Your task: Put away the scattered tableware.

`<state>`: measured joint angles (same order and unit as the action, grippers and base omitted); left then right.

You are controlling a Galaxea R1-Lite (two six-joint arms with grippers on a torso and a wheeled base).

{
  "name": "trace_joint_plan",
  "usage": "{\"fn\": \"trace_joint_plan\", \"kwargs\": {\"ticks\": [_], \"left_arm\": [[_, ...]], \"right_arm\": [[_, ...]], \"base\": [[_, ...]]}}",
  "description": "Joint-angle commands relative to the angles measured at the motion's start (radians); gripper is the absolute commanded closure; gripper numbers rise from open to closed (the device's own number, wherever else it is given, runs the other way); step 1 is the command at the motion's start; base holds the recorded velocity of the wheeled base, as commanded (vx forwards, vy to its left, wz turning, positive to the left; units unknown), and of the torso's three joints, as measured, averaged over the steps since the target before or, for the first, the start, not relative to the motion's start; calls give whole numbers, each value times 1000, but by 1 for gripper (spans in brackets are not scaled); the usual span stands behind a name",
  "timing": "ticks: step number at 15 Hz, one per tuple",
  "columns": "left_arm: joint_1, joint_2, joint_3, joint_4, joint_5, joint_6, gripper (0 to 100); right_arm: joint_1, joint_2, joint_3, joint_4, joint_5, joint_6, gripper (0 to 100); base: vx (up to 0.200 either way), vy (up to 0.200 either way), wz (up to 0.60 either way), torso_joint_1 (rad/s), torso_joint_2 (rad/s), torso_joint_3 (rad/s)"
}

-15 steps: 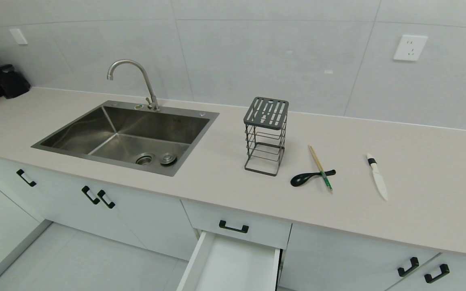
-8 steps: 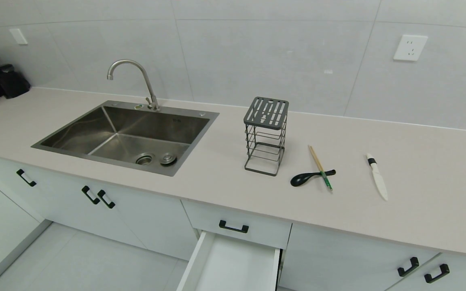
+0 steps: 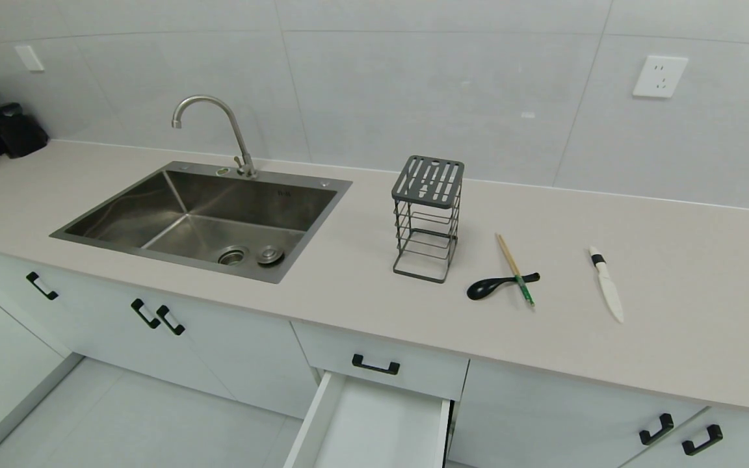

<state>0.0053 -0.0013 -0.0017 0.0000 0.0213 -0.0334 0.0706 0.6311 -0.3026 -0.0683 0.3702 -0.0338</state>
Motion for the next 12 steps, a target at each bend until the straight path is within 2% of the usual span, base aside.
{"fn": "trace_joint_plan", "kwargs": {"ticks": [1,4,8,11,12], "left_arm": [[1,1,0,0,0,0,0],[1,1,0,0,0,0,0],[1,1,0,0,0,0,0],[1,1,0,0,0,0,0],[1,1,0,0,0,0,0]], "right_arm": [[5,292,-75,-11,33,-66,0],[5,461,-141,-54,32,-69,0],[12,687,-204,-220,24,-92,0],[49,845,-277,-275,-8,-136,0],[103,903,-331,-275,-30,-136,0]], "base": [[0,0,0,0,0,0],[0,0,0,0,0,0],[0,0,0,0,0,0],[0,0,0,0,0,0],[0,0,0,0,0,0]]}}
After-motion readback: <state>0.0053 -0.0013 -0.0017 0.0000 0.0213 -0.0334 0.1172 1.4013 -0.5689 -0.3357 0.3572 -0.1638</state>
